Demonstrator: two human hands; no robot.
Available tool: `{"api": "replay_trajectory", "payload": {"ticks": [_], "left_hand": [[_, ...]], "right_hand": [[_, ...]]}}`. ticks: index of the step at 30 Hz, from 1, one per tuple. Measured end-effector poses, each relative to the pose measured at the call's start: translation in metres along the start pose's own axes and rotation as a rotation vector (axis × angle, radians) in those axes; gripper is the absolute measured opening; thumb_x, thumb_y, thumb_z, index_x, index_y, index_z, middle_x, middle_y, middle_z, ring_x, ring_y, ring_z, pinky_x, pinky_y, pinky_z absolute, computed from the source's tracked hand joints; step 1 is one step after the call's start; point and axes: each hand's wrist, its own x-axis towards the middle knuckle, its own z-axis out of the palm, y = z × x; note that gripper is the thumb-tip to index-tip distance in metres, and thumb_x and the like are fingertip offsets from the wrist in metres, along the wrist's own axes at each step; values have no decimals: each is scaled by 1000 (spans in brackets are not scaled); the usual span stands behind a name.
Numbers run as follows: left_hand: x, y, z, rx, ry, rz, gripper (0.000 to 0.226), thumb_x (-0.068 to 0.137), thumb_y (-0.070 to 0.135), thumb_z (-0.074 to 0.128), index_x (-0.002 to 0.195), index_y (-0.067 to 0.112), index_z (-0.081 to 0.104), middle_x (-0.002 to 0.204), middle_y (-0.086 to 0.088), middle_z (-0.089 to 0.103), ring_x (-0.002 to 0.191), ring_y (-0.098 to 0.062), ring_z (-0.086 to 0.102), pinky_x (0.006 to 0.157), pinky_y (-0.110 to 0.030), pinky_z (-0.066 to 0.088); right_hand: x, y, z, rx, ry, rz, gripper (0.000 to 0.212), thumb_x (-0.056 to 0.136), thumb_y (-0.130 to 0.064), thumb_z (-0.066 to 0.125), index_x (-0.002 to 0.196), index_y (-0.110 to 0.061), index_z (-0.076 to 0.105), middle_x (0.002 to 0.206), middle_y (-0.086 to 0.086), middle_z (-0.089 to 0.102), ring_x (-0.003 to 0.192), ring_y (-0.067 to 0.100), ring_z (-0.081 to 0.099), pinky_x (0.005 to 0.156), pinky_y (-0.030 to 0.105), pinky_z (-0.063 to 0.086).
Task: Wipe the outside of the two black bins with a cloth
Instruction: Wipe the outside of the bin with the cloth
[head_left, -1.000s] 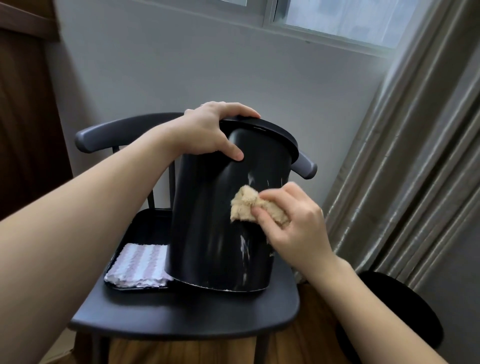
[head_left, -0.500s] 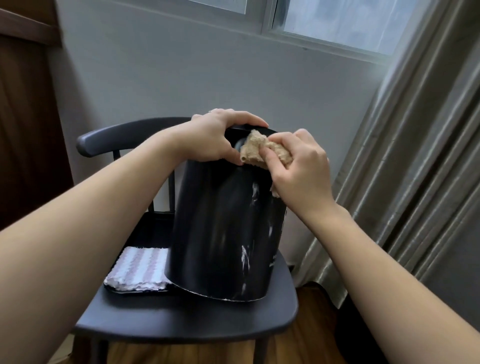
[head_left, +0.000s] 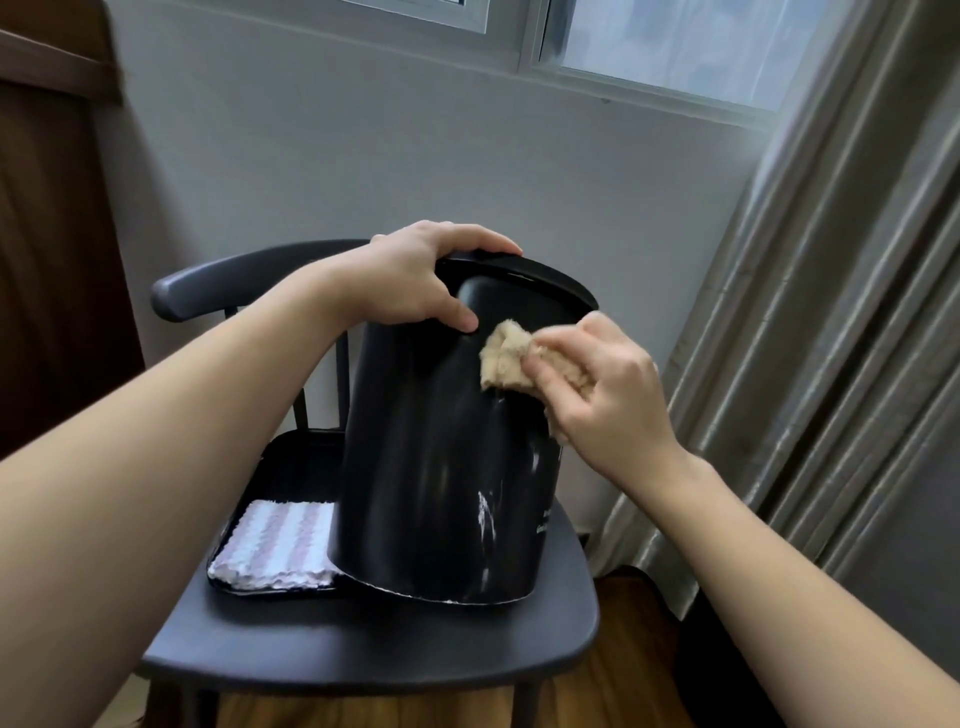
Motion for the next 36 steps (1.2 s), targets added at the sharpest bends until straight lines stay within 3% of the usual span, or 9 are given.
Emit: {"api": "replay_trajectory", "payload": {"ticks": [3, 8, 10, 17, 23, 30, 36], "left_hand": [[0, 0, 0, -8, 4, 2, 75, 58, 33, 77, 121, 69, 55, 133, 21, 59, 132, -21, 51, 116, -47, 37], [3, 6, 3, -7, -8, -4, 75, 58, 33, 77, 120, 70, 55, 134, 21, 58, 132, -26, 49, 115, -48, 40], [4, 5, 3, -7, -9, -7, 75, 58, 33, 77, 120, 70, 55, 133, 21, 58, 133, -26, 48, 115, -47, 39], [2, 3, 1, -22, -11, -4, 74, 58, 31, 77, 119, 67, 57, 130, 21, 61, 129, -21, 53, 116, -48, 38], [3, 4, 2, -31, -7, -11, 74, 57, 32, 79, 119, 68, 58, 127, 22, 63, 127, -21, 55, 113, -47, 43], [0, 1, 0, -51, -3, -18, 73, 58, 31, 79, 118, 66, 59, 124, 25, 63, 125, -17, 57, 113, -46, 42], [2, 3, 1, -37, -11, -8, 74, 57, 32, 79, 121, 64, 59, 127, 23, 63, 126, -17, 57, 112, -45, 44]], "right_hand": [[-10, 0, -3, -8, -33, -72, 14, 87, -26, 72, 95, -17, 75, 83, -3, 57, 71, 16, 58, 64, 38, 52], [14, 4, -1, -34, 87, 75, 14, 87, -26, 73, 100, -19, 73, 88, -1, 57, 79, 15, 57, 74, 38, 50], [6, 3, 1, 14, 63, 76, 16, 86, -26, 74, 100, -18, 73, 90, -1, 60, 81, 15, 58, 76, 39, 50], [-30, 2, 1, 81, -93, -165, 19, 83, -19, 81, 98, -10, 76, 84, 2, 58, 72, 15, 57, 66, 31, 51], [3, -2, 4, 40, 84, 44, 21, 86, -27, 76, 103, -16, 72, 93, 0, 63, 84, 14, 60, 76, 36, 50], [-32, 0, 5, 89, -81, -186, 20, 85, -21, 77, 99, -7, 76, 85, 5, 61, 74, 17, 60, 69, 33, 53], [0, -1, 6, 28, 41, -25, 18, 89, -24, 74, 102, -12, 75, 88, 3, 61, 77, 16, 59, 72, 33, 50]]}}
